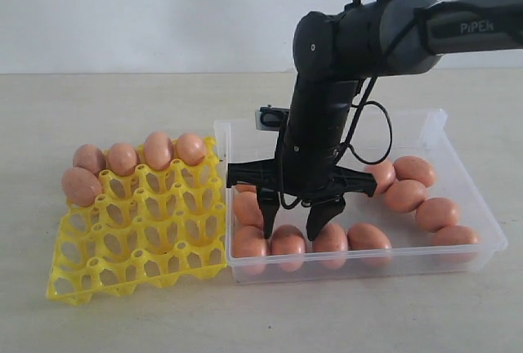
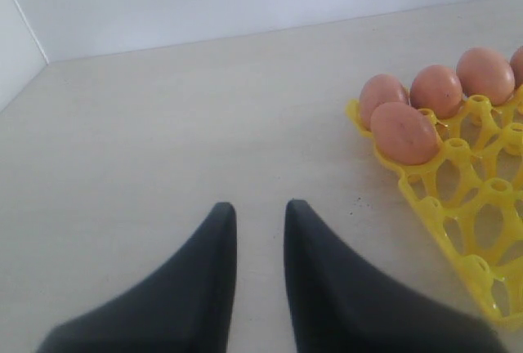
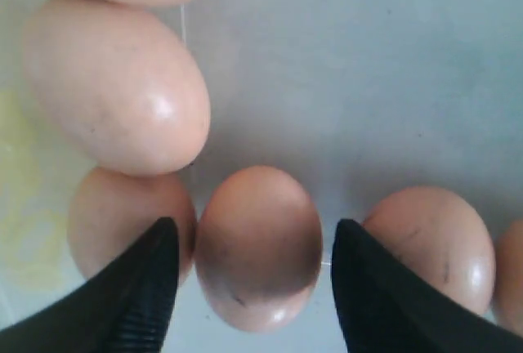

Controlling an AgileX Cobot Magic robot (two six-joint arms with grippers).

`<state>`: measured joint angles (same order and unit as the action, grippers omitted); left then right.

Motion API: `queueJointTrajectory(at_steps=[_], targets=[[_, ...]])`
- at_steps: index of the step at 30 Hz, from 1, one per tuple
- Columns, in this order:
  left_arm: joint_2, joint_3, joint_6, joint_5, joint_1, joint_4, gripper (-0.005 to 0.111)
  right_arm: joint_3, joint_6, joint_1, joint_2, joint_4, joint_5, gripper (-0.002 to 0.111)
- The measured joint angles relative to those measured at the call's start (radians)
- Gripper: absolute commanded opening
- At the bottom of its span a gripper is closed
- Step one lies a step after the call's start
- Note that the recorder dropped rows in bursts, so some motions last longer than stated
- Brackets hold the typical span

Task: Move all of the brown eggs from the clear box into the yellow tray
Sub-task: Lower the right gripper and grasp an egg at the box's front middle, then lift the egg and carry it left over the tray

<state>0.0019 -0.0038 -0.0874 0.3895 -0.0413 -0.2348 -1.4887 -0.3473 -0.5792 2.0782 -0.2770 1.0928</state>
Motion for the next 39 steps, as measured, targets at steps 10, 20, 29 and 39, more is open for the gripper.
queueJointTrajectory(at_steps=[10, 20, 29, 39], targets=[[0.000, 0.000, 0.000, 0.000, 0.000, 0.000, 0.022, 0.003, -0.005, 0.000, 0.056, 0.004, 0.002, 0.049], [0.000, 0.000, 0.000, 0.000, 0.000, 0.000, 0.022, 0.003, 0.036, 0.000, 0.064, 0.004, 0.002, 0.000], [0.000, 0.000, 0.000, 0.000, 0.000, 0.000, 0.022, 0.006, 0.127, -0.051, -0.029, 0.186, -0.118, 0.000], [0.000, 0.000, 0.000, 0.000, 0.000, 0.000, 0.022, 0.006, -0.044, -0.368, -0.240, 0.548, -0.789, 0.000]])
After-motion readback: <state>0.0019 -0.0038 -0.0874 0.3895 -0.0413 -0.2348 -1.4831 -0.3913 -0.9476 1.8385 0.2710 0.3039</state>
